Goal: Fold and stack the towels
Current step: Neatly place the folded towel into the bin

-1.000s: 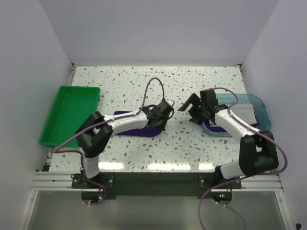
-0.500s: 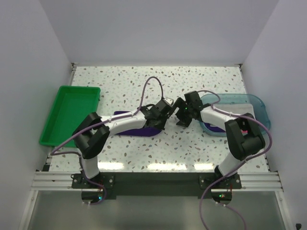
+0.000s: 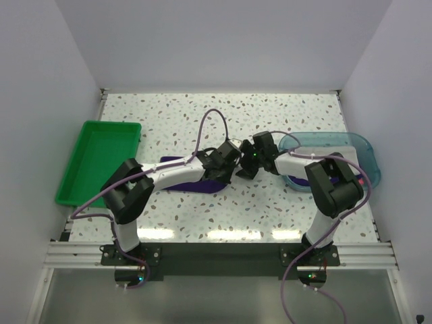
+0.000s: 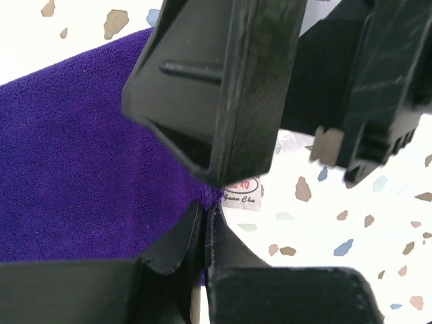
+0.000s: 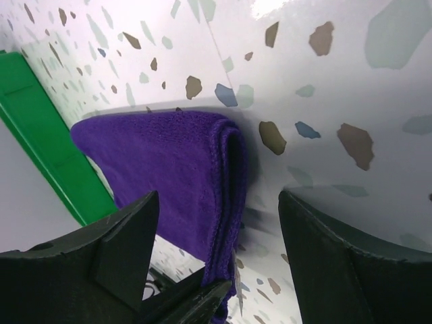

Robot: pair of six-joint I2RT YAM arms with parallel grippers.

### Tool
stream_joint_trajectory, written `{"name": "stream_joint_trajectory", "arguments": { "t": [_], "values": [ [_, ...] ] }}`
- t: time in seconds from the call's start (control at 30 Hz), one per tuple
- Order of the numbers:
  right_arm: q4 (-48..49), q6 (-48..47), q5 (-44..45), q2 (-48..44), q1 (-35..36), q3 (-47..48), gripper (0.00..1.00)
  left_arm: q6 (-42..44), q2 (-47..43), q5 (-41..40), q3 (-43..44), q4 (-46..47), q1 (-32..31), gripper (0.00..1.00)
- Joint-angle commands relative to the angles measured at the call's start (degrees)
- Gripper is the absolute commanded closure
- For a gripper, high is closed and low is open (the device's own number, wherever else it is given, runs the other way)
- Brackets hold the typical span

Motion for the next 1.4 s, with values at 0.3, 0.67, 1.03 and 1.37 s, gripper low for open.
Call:
{"name": "stream_joint_trajectory", "arguments": {
  "t": [0.3, 0.67, 1.03, 1.37],
  "values": [
    [4.63, 1.50, -2.79, 2.66, 3.35, -2.71, 0.40, -1.66, -2.64, -0.13, 0.26, 3.36, 0.29, 1.00],
    [0.25, -3.07, -1.48, 1.08, 3.53, 1.33, 0.97, -1.66, -3.96, 0.14, 0.70, 3.27, 0.29, 0.80],
    [-18.81, -16.50, 3.70, -2.87, 3.44, 10.21, 1.00, -0.78, -13.53, -4.26, -1.84, 1.61, 1.52, 0.04],
    [-47.29, -37.51, 16.18, -7.88, 0.28, 28.40, 1.00, 5.36, -31.97, -11.11, -14.06, 2.83, 12.40, 0.00]
  ]
}}
